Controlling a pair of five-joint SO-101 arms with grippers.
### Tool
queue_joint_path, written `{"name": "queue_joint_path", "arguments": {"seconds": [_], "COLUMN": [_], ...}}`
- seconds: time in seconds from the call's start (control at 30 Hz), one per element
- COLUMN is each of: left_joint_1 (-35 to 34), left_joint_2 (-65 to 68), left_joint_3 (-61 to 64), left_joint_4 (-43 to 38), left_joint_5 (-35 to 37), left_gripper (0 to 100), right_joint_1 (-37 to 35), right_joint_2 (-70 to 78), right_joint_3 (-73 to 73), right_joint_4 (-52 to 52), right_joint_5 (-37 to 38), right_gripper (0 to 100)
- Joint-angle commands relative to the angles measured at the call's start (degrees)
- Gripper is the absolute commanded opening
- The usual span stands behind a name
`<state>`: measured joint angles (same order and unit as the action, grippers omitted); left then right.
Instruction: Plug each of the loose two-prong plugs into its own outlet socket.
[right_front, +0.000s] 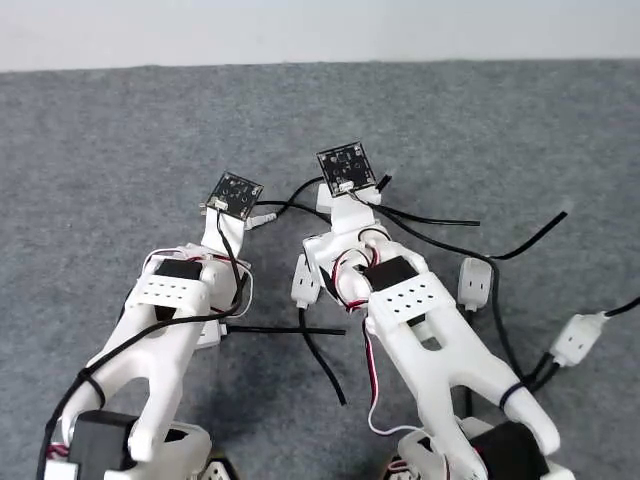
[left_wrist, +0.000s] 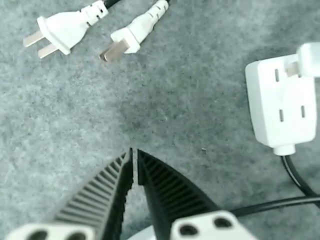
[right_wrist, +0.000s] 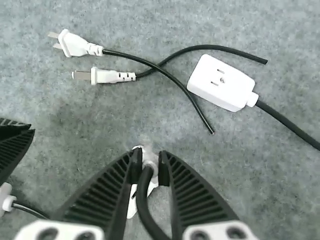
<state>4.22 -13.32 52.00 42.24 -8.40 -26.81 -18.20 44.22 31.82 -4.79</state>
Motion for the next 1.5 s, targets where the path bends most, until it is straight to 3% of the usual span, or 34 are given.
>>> {"name": "queue_joint_path", "arguments": {"seconds": [0.0, 1.47], "left_joint_1": [-0.44, -0.35], "left_joint_2": [-2.11, -2.11], "left_joint_3": [-0.48, 0.04], "left_joint_4": [-1.41, -1.58], "left_joint_5": [0.53, 0.53], "left_gripper": [1, 1], "right_joint_1": [-1.10, -1.36], "right_joint_2": [1.71, 6.37], "right_joint_3": [-3.78, -5.80], "right_joint_4": [-1.63, -6.20], "right_joint_5": [2.73, 10.55], "right_gripper": [0.7, 0.7]}}
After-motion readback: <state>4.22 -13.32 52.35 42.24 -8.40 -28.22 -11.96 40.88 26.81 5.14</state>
